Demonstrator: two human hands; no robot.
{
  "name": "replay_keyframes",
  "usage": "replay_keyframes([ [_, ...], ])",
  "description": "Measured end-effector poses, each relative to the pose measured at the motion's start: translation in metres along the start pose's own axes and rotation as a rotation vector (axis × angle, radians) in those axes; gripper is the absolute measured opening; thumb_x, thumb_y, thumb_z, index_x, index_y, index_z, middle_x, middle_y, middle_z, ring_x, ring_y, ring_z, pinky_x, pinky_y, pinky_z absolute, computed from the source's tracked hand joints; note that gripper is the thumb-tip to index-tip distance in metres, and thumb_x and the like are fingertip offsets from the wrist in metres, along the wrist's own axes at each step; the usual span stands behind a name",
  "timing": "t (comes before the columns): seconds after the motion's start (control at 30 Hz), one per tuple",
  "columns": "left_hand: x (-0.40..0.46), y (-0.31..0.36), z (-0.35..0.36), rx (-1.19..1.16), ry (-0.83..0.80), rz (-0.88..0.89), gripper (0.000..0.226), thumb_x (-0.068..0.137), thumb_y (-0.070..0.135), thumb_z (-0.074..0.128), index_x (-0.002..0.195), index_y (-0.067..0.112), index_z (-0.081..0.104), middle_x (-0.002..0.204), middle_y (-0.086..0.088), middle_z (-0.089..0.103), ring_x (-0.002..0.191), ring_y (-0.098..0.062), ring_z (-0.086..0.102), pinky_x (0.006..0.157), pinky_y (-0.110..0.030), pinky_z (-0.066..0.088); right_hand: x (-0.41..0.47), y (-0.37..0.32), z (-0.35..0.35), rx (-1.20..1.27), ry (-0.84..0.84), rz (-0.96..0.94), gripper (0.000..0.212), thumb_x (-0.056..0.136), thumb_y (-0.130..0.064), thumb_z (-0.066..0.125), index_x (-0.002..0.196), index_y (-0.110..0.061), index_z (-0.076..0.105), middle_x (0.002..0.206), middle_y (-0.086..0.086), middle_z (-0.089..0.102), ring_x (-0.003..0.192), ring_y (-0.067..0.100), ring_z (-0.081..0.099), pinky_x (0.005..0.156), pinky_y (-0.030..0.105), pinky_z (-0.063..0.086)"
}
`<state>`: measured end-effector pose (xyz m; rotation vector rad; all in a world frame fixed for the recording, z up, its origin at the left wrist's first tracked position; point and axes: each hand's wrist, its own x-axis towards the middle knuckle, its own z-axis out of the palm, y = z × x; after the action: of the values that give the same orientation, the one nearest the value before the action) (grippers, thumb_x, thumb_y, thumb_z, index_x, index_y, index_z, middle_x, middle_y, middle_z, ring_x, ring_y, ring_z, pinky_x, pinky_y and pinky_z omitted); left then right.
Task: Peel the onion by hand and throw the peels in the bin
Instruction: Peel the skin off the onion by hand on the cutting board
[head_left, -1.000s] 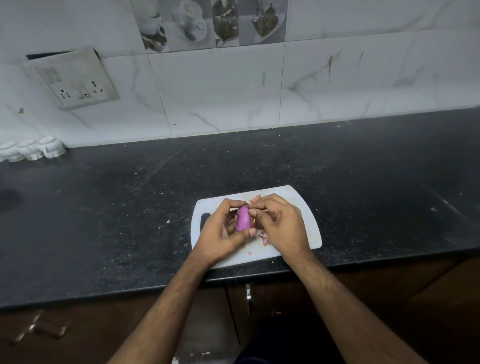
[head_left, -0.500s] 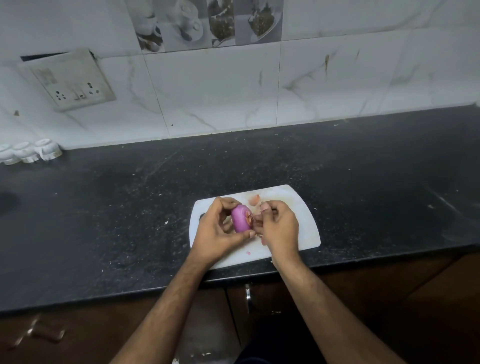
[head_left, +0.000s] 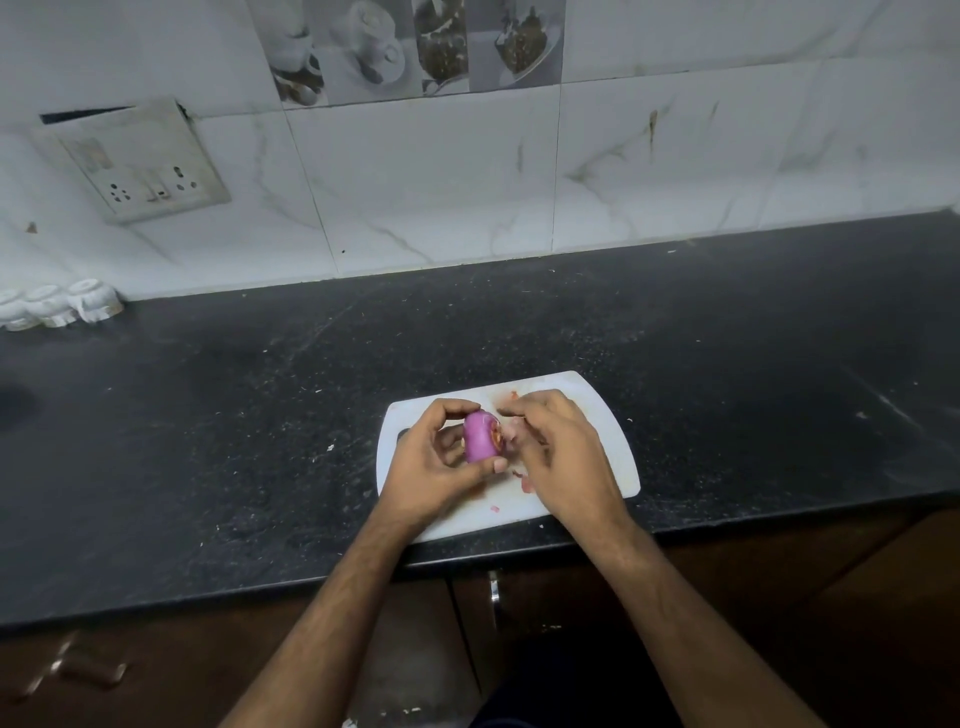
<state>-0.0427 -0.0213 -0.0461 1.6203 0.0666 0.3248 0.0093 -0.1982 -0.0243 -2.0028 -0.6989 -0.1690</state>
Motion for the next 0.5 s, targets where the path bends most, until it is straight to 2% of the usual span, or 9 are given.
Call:
replay_keyframes([
  [0.03, 0.0, 0.001, 0.0, -0.024, -0.008, -0.017, 0.071, 0.063, 0.017, 0.099, 0.123, 0.013, 0.061, 0.121, 0.001, 0.074, 0.111, -0.023, 0.074, 0.097, -0.049, 0.06, -0.001, 0.0, 0.002, 0.013, -0.032, -0.036, 0.026, 0.102, -0.025, 0.059, 0.125, -0.028, 0.07, 0.117, -0.019, 0.056, 0.111, 0.008, 0.056, 0.084, 0.03, 0.056],
  [0.13, -0.001, 0.001, -0.003, -0.082, -0.027, -0.061, 0.067, 0.066, 0.006, 0.096, 0.122, 0.01, 0.061, 0.117, 0.0, 0.076, 0.108, -0.023, 0.074, 0.084, -0.043, 0.064, -0.003, 0.004, 0.008, 0.026, -0.018, -0.053, 0.028, 0.098, -0.022, 0.067, 0.123, -0.029, 0.074, 0.113, -0.017, 0.061, 0.117, 0.005, 0.051, 0.096, 0.032, 0.052],
  [0.23, -0.001, 0.004, -0.004, -0.134, -0.032, -0.103, 0.07, 0.063, 0.01, 0.099, 0.122, 0.01, 0.062, 0.122, -0.011, 0.074, 0.111, -0.031, 0.073, 0.069, -0.043, 0.066, -0.002, 0.007, 0.011, 0.074, 0.055, -0.069, 0.022, 0.093, -0.023, 0.073, 0.114, -0.026, 0.079, 0.104, -0.018, 0.066, 0.112, 0.002, 0.051, 0.09, 0.031, 0.054],
  [0.33, 0.0, 0.004, -0.005, -0.169, -0.033, -0.129, 0.072, 0.063, 0.011, 0.098, 0.124, 0.006, 0.061, 0.123, -0.011, 0.074, 0.113, -0.034, 0.073, 0.063, -0.043, 0.066, -0.002, 0.007, 0.015, 0.107, 0.11, -0.046, 0.014, 0.09, -0.023, 0.077, 0.102, -0.026, 0.082, 0.098, -0.022, 0.066, 0.109, 0.002, 0.051, 0.074, 0.032, 0.056],
  [0.5, 0.0, 0.004, -0.007, -0.194, -0.042, -0.143, 0.068, 0.069, 0.0, 0.094, 0.127, 0.003, 0.06, 0.124, -0.017, 0.073, 0.114, -0.042, 0.072, 0.061, -0.042, 0.065, 0.001, 0.01, 0.019, 0.148, 0.114, 0.052, 0.014, 0.089, -0.02, 0.077, 0.098, -0.03, 0.08, 0.096, -0.03, 0.063, 0.108, 0.004, 0.056, 0.075, 0.042, 0.06],
])
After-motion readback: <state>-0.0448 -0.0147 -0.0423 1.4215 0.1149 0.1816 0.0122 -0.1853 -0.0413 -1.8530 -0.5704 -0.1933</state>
